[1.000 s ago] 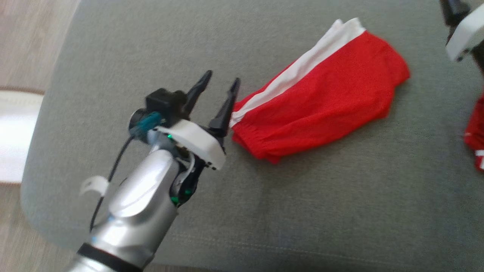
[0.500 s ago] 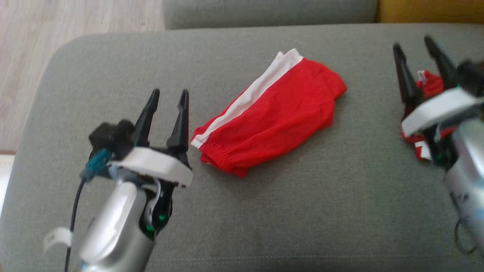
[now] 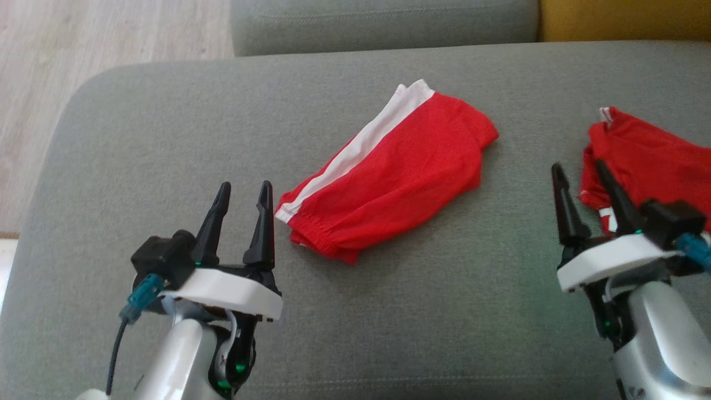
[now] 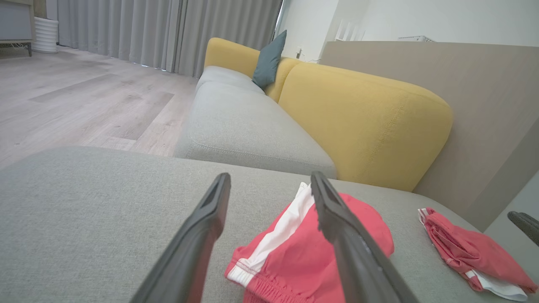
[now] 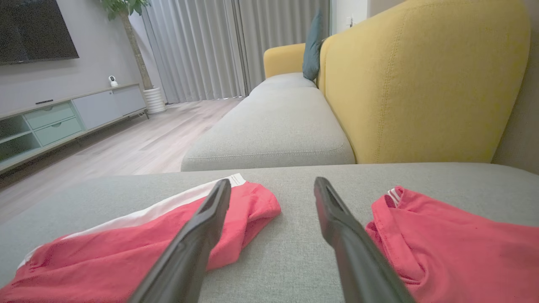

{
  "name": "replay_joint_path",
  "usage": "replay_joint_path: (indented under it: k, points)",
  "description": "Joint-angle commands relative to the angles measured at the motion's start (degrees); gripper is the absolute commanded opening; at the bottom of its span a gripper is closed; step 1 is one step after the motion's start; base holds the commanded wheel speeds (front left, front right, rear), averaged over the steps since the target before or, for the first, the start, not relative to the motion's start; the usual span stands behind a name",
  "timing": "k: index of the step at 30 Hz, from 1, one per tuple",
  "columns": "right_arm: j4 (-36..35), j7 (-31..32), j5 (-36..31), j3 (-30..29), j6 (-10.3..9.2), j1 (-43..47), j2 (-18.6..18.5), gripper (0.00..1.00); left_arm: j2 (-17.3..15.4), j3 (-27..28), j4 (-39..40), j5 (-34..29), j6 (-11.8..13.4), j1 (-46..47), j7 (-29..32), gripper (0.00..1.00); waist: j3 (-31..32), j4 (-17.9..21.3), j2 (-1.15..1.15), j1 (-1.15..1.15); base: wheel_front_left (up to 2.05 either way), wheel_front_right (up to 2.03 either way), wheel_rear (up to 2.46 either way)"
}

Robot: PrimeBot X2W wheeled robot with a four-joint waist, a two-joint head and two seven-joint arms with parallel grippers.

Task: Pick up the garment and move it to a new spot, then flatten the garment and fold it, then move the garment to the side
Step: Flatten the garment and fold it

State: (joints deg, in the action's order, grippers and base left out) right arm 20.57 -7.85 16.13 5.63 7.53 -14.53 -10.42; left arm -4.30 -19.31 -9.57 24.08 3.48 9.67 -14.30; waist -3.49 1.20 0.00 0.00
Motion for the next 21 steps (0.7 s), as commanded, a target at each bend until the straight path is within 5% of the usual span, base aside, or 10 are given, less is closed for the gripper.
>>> replay_joint_path:
  k: [1,10,21]
  points:
    - [-2.85,0.84,0.09,0.09,-0.04,-1.9,0.43,1.0,0.01,2.42,1.98,-0.57,-0.41,2.67,-0.7,1.0,-0.91,-0.96,0.0,0.0,0.0,0.0,0.0]
    - [-3.9,15.32,8.72,-11.15,-0.04,-6.25,6.08,1.0,1.03,1.91,1.25,-1.52,-2.17,5.14,-0.7,1.0,-5.96,-6.89,0.0,0.0,0.0,0.0,0.0]
    - [8.55,28.72,11.85,-25.36,-0.04,-17.17,7.5,1.0,1.39,0.48,0.71,-0.63,-2.68,7.32,-0.7,1.0,-10.67,-13.58,0.0,0.0,0.0,0.0,0.0]
